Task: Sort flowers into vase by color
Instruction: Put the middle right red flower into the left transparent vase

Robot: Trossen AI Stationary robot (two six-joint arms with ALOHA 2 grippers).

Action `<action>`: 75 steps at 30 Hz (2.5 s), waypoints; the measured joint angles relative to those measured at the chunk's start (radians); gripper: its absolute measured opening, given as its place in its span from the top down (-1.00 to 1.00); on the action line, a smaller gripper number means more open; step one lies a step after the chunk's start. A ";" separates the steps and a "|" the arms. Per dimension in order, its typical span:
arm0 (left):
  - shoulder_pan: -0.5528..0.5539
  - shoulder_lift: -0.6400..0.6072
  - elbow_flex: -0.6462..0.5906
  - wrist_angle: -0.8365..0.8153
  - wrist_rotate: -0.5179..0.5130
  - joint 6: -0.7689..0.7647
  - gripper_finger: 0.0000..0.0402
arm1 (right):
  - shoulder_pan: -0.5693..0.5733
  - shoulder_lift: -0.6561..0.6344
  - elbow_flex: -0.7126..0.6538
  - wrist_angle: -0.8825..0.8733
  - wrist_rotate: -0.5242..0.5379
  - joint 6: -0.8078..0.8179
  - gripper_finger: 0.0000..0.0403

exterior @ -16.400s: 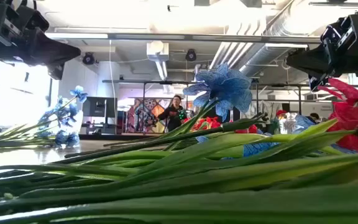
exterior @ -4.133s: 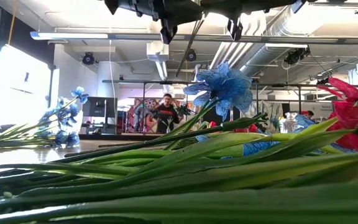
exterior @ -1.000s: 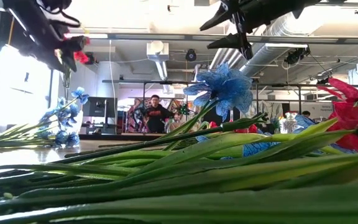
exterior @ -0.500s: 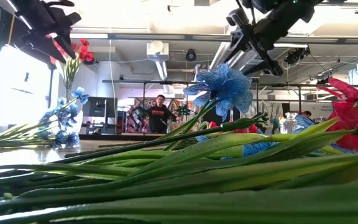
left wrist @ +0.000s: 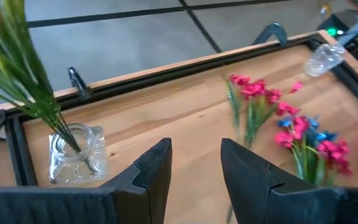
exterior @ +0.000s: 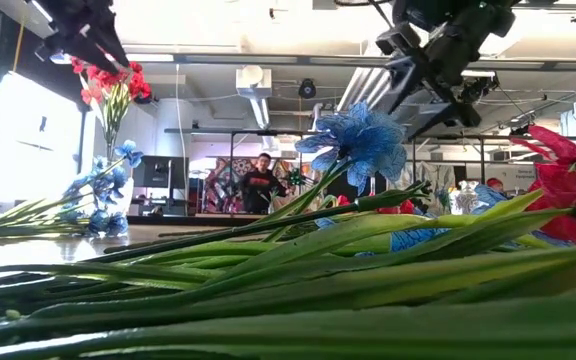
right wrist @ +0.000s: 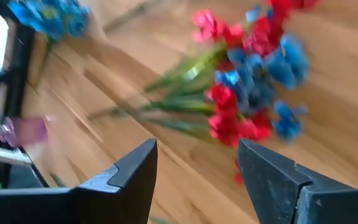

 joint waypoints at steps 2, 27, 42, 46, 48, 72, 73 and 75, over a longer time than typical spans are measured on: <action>-0.019 0.000 0.021 -0.002 0.017 0.002 0.38 | 0.009 0.000 0.000 -0.053 -0.023 0.002 -0.04; -0.425 0.211 0.155 0.303 -0.100 0.243 0.38 | 0.599 0.000 -0.149 -0.048 0.189 0.804 -0.04; -0.493 0.417 0.155 0.310 0.033 0.246 0.38 | 0.671 0.009 -0.314 0.032 0.398 1.335 -0.04; -0.493 0.467 0.155 0.310 0.067 0.256 0.38 | 0.642 0.046 -0.333 0.043 0.346 1.344 -0.04; -0.493 0.496 0.155 0.306 0.068 0.271 0.38 | 0.620 0.074 -0.333 0.049 0.347 1.340 -0.04; -0.436 0.744 0.154 0.525 0.444 0.322 0.38 | 0.625 0.169 -0.080 0.048 0.652 0.891 0.98; -0.432 0.745 0.154 0.546 0.459 0.314 0.38 | 0.620 0.169 -0.054 0.040 0.693 0.832 0.97; -0.423 0.744 0.154 0.594 0.467 0.299 0.38 | 0.605 0.169 0.008 0.015 0.781 0.720 0.98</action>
